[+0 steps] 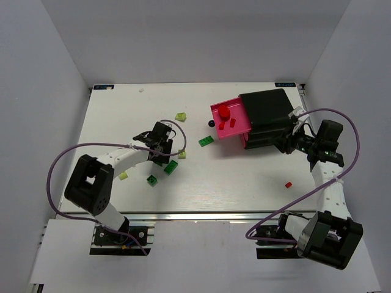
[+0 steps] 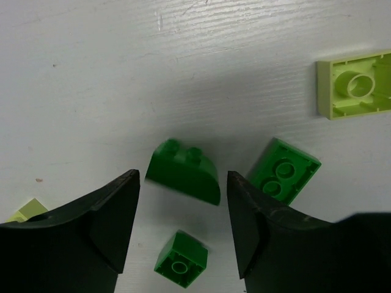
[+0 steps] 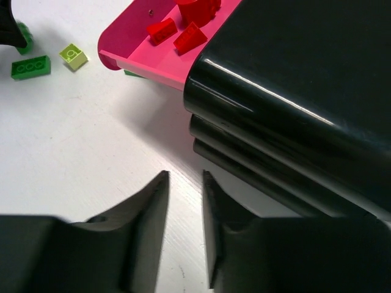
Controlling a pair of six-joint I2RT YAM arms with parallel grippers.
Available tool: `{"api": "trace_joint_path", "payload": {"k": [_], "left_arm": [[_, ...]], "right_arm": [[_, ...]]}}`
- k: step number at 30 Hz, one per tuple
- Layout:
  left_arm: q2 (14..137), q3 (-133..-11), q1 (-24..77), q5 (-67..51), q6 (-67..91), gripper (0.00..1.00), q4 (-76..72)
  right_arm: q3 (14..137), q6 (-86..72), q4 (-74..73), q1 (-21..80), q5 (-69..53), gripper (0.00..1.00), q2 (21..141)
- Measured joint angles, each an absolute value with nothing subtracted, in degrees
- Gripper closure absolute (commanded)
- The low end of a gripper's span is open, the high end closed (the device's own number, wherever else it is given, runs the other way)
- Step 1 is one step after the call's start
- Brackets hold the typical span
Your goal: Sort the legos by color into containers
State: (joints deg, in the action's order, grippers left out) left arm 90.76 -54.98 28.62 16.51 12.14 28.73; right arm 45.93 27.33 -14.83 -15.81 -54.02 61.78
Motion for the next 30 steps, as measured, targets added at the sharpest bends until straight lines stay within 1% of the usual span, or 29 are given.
{"api": "trace_joint_path", "payload": {"k": [1, 3, 4, 9, 10, 12, 13, 15, 16, 18, 20, 21, 24, 26, 27, 28, 29, 30], "left_arm": [[90.74, -54.98, 28.58, 16.36, 12.03, 0.29, 28.93], [90.3, -54.98, 28.18, 15.79, 12.08, 0.24, 29.06], [89.89, -54.96, 28.16, 15.49, 11.99, 0.2, 29.15], [85.32, -54.68, 27.86, 13.56, 11.86, 0.16, 28.95], [84.03, -54.54, 27.86, 12.8, 11.84, 0.12, 28.75], [81.23, -54.24, 27.86, 11.07, 11.73, 0.1, 28.38], [79.72, -54.11, 27.86, 10.26, 11.64, 0.1, 28.25], [76.55, -54.02, 27.86, 8.16, 11.51, 0.1, 28.1], [75.16, -54.02, 27.86, 7.38, 11.49, 0.1, 28.01], [72.4, -54.02, 27.86, 5.76, 11.49, 0.1, 27.81], [69.3, -53.39, 27.86, 4.34, 11.51, 0.09, 27.27], [68.01, -53.01, 27.86, 3.81, 11.55, 0.09, 26.96], [65.95, -52.84, 27.86, 2.02, 11.66, 0.09, 26.52], [66.08, -52.84, 27.86, 0.56, 11.68, 0.09, 26.46], [66.3, -52.84, 27.86, -0.1, 11.68, 0.09, 26.52], [66.41, -52.84, 27.86, -0.56, 11.7, 0.09, 26.57], [66.43, -52.84, 27.88, -0.86, 11.7, 0.09, 26.55], [66.41, -52.84, 27.92, -1.06, 11.7, 0.08, 26.5]], "right_arm": [[45.93, 27.35, -14.85, -15.97, -54.0, 0.64, 61.54], [45.93, 27.4, -14.96, -16.12, -53.98, 0.59, 61.32], [45.93, 27.44, -15.29, -16.12, -53.93, 0.56, 61.32], [46.52, 30.96, -22.37, -16.25, -52.34, 0.54, 61.78], [47.0, 32.16, -24.49, -16.38, -51.51, 0.56, 62.06], [48.51, 35.44, -29.28, -16.82, -49.54, 0.63, 62.39], [49.52, 37.34, -31.77, -17.06, -48.34, 0.7, 62.39], [51.7, 41.28, -36.05, -17.54, -46.19, 0.74, 62.26], [52.56, 42.92, -37.65, -17.78, -45.04, 0.78, 62.11], [53.71, 46.68, -40.97, -19.14, -43.48, 0.81, 61.98], [54.13, 49.84, -44.38, -21.45, -42.39, 0.8, 62.59], [54.0, 51.42, -45.98, -23.0, -42.02, 0.79, 63.09], [52.58, 53.41, -48.42, -28.77, -41.63, 0.66, 63.77], [52.16, 53.34, -49.25, -32.56, -41.23, 0.52, 63.79], [52.14, 53.15, -49.32, -33.95, -40.88, 0.49, 63.79], [52.07, 53.19, -49.32, -35.27, -40.38, 0.42, 63.79], [51.94, 53.25, -49.45, -36.32, -39.83, 0.38, 63.75], [51.72, 53.52, -49.54, -36.93, -39.03, 0.32, 63.7]]}}
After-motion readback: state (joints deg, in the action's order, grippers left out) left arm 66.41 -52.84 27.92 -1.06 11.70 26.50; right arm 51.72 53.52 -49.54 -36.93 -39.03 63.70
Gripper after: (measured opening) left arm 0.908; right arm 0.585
